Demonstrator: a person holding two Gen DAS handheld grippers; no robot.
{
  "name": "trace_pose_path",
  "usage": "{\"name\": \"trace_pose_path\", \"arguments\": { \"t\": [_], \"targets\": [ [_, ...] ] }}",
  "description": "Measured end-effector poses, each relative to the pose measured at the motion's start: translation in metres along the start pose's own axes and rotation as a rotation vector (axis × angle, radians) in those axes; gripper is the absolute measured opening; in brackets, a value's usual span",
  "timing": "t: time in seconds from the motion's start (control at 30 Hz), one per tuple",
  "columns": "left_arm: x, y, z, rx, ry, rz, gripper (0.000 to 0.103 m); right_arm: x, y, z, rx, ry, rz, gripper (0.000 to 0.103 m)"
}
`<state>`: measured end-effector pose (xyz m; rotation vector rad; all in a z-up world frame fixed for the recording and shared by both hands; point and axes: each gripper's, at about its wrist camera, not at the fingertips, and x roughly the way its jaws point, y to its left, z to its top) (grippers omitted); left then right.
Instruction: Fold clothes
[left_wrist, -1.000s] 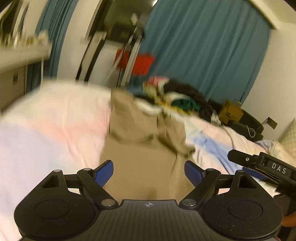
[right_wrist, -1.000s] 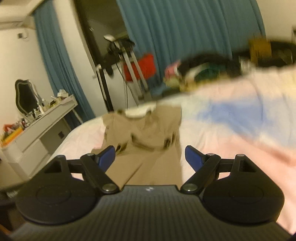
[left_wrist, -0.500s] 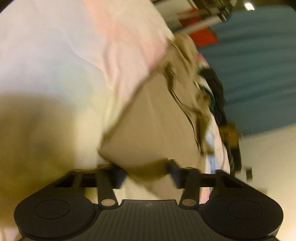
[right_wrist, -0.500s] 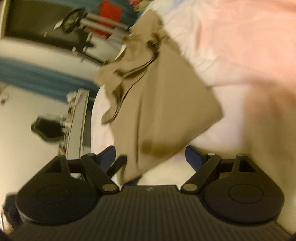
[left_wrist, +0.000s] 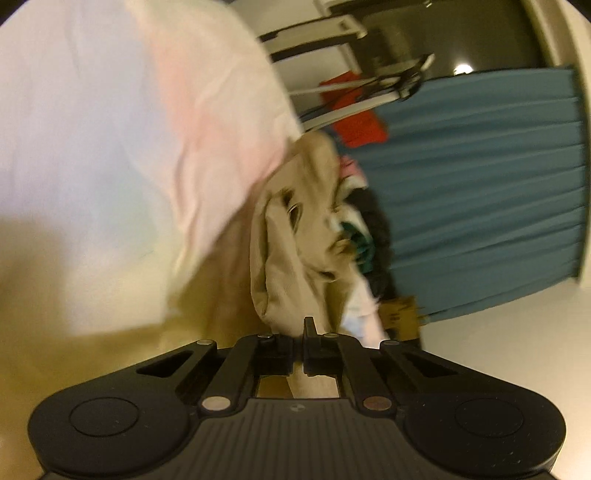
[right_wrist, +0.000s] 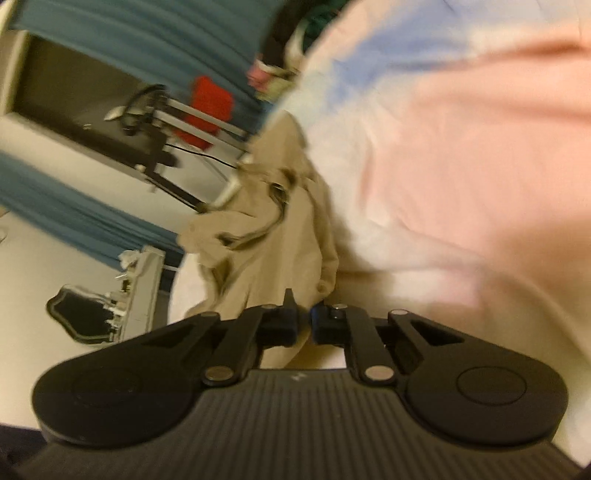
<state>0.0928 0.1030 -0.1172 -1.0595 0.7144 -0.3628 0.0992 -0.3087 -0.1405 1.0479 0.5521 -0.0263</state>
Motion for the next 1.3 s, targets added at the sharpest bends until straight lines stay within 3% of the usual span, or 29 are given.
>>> {"name": "trace_pose_path", "arguments": {
  "t": [0.17, 0.33, 0.53, 0.73, 0.8, 0.93, 1.1, 1.3],
  "targets": [
    [-0.044, -0.014, -0.016, 0.057, -0.036, -0.040, 0.004, -0.046, 0.008, -0.005, -0.036, -0.046, 0.066, 0.009],
    [-0.095, -0.016, -0.047, 0.085, -0.045, -0.041, 0.004, -0.102, 0.007, -0.040, -0.110, -0.093, 0.095, 0.008],
    [-0.134, -0.027, -0.063, 0.114, -0.072, -0.068, 0.004, -0.167, 0.001, -0.076, -0.111, -0.116, 0.169, 0.008],
    [-0.173, -0.039, -0.079, 0.142, -0.098, -0.095, 0.004, -0.185, 0.020, -0.071, -0.151, -0.176, 0.190, 0.008],
    [-0.163, -0.053, -0.070, 0.214, -0.115, -0.083, 0.004, -0.176, 0.032, -0.058, -0.157, -0.180, 0.188, 0.008],
    [-0.117, -0.077, -0.030, 0.217, -0.087, -0.053, 0.004, -0.138, 0.055, -0.020, -0.129, -0.156, 0.145, 0.009],
    [-0.046, -0.107, 0.008, 0.303, -0.098, 0.047, 0.004, -0.080, 0.073, 0.023, -0.096, -0.121, 0.058, 0.009],
    [0.031, -0.109, 0.028, 0.378, -0.109, 0.113, 0.005, -0.008, 0.064, 0.055, -0.130, -0.098, -0.032, 0.009]
  ]
}}
